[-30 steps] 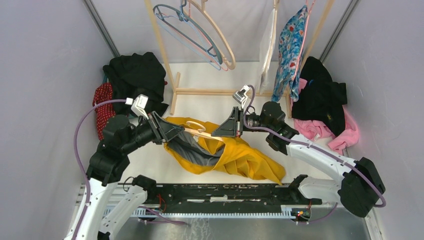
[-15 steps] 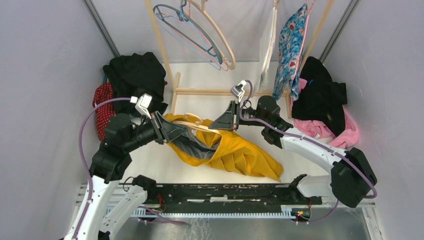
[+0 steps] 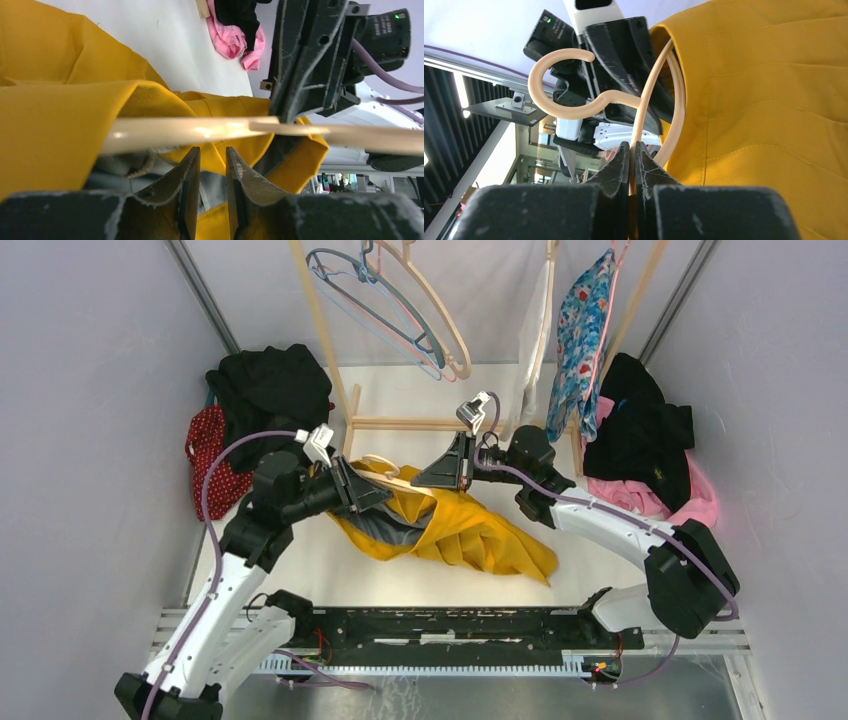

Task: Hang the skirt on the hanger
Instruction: Hang the skirt on the hanger, then place the hanger on the clothesline.

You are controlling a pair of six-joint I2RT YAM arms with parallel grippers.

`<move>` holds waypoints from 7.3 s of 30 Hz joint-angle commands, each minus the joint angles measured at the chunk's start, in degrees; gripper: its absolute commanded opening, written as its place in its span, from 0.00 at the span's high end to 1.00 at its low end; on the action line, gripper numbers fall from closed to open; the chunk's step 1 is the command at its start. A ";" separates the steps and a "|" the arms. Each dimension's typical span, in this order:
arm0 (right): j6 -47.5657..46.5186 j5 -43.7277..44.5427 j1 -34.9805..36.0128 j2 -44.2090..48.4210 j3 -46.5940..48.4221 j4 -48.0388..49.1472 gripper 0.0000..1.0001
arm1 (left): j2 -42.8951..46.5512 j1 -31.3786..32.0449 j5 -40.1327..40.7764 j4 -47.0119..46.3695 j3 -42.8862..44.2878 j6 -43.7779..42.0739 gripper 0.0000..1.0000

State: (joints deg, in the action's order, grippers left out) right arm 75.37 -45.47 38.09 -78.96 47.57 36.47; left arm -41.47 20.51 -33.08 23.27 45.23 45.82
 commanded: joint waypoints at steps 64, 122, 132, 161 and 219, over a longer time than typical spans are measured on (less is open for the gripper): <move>2.71 -13.13 8.65 -9.30 9.12 12.01 0.99 | -12.78 17.81 17.43 -4.54 10.29 -2.39 0.77; 7.59 0.37 -12.13 34.30 1.04 -28.29 0.99 | -28.57 17.64 25.22 12.43 53.73 -10.97 0.61; 4.85 1.99 -19.83 40.68 6.46 -44.30 0.99 | -39.78 17.64 24.34 12.50 62.51 -10.71 0.61; -0.59 24.50 -20.95 34.96 26.95 -60.05 0.99 | -25.25 17.46 29.15 12.39 45.12 -8.36 0.61; 7.75 25.84 -25.20 -12.28 69.86 -40.62 0.99 | -13.11 17.46 35.01 19.89 30.26 -7.04 0.62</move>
State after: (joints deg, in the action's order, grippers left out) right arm 80.82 -20.36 14.13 -92.51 112.71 -15.92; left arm -54.70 38.30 1.28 44.34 75.02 39.24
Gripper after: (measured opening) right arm 0.034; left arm 0.383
